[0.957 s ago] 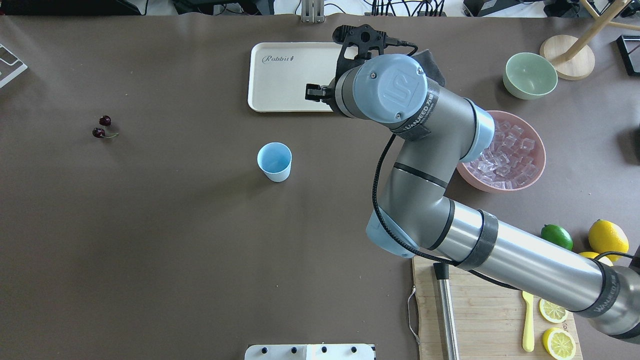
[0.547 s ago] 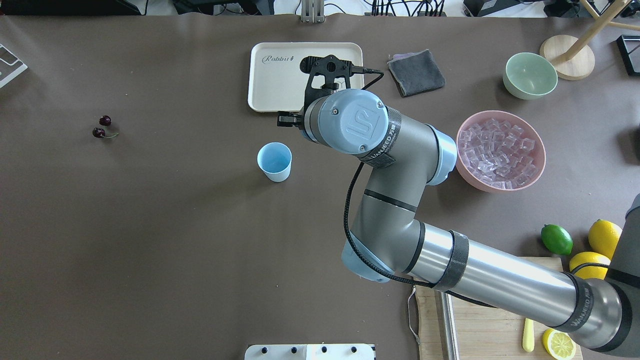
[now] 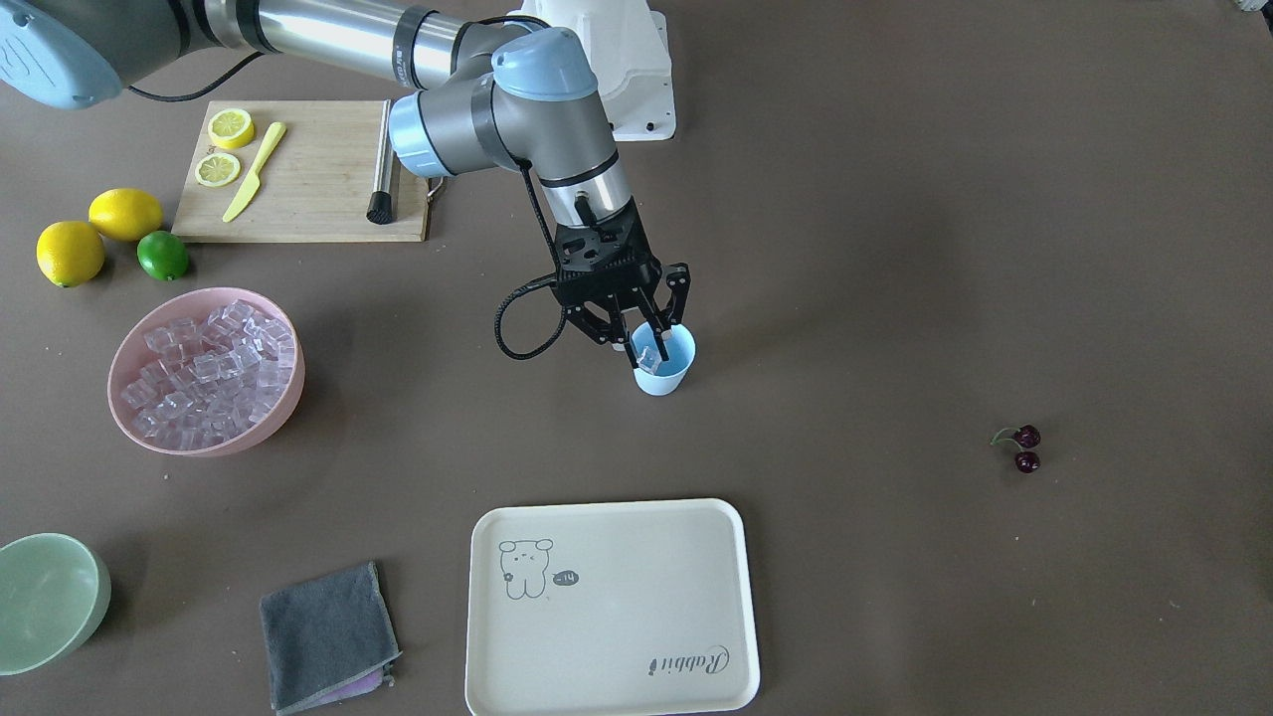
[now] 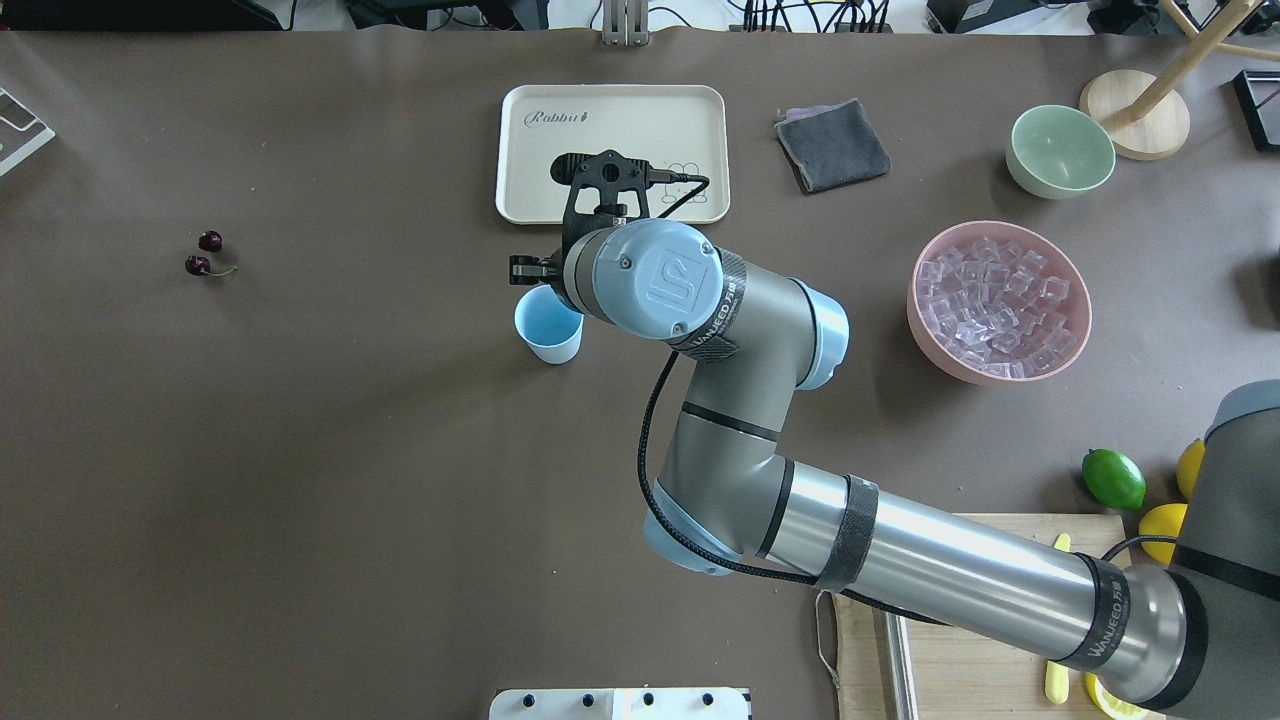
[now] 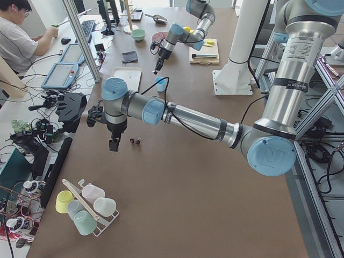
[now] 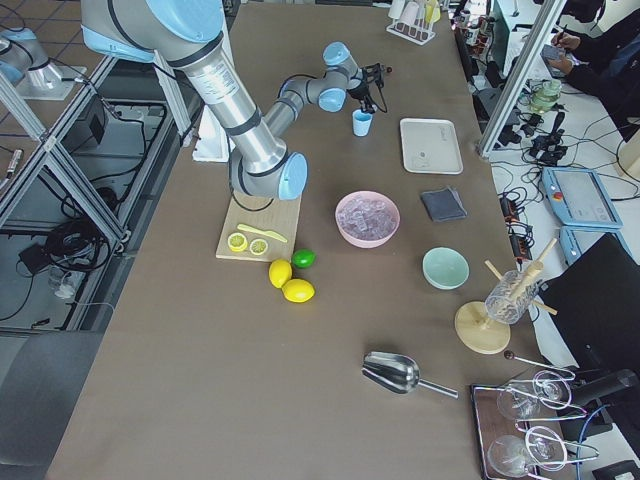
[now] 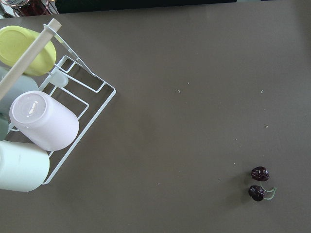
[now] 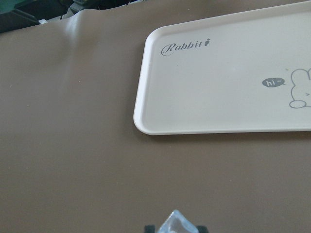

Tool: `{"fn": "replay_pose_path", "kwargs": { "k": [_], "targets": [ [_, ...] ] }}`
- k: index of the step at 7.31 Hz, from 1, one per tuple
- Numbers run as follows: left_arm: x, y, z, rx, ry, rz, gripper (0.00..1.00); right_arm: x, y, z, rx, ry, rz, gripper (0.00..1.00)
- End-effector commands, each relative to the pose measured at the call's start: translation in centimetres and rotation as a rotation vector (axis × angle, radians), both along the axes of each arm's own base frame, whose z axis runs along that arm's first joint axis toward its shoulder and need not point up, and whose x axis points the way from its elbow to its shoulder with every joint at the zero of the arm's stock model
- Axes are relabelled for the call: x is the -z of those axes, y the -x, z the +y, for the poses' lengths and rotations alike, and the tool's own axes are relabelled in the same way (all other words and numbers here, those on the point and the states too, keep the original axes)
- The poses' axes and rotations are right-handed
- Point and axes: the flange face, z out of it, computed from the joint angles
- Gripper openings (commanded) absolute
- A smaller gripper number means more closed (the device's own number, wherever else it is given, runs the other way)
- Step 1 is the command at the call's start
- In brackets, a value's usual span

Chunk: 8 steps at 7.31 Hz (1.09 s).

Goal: Put ice and cherries in cup
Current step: 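Lower the right gripper over the blue cup and release the ice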

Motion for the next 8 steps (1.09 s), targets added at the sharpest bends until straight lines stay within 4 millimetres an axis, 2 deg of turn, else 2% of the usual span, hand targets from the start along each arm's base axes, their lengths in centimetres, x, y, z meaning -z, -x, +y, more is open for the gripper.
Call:
{"fn": "replay_pose_path", "kwargs": {
  "k": [1, 2, 3, 4, 5, 7, 8],
  "targets": [
    [-0.9, 0.0, 0.5, -0.001, 0.007, -0.001, 0.98, 0.3, 1.0, 1.0, 0.026, -0.006, -0.004, 0.00],
    [-1.0, 0.0, 0.5, -0.001, 0.007, -0.001, 0.98, 0.1, 1.1, 1.2, 0.043, -0.003, -0.002, 0.00],
    [-1.1, 0.0, 0.5, -0.001, 0.010, -0.001, 0.98, -0.3, 1.1, 1.3, 0.067, -0.025, 0.015, 0.39],
    [-0.9, 0.0, 0.5, -0.001, 0.005, -0.001, 0.98, -0.1, 0.9, 1.5, 0.077, -0.031, 0.010, 0.99],
    [-0.8, 0.0, 0.4, -0.001, 0.004, -0.001, 0.98, 0.2, 0.4, 1.1, 0.078, -0.030, 0.000, 1.00],
    [-0.6, 0.0, 0.4, -0.001, -0.001, 0.000, 0.98, 1.1, -3.1, -0.6, 0.110, -0.018, -0.040, 1.00],
    [-0.2, 0.0, 0.2, 0.000, -0.006, 0.000, 0.98, 0.6, -6.9, -2.4, 0.114, -0.006, -0.059, 1.00]
  ]
}}
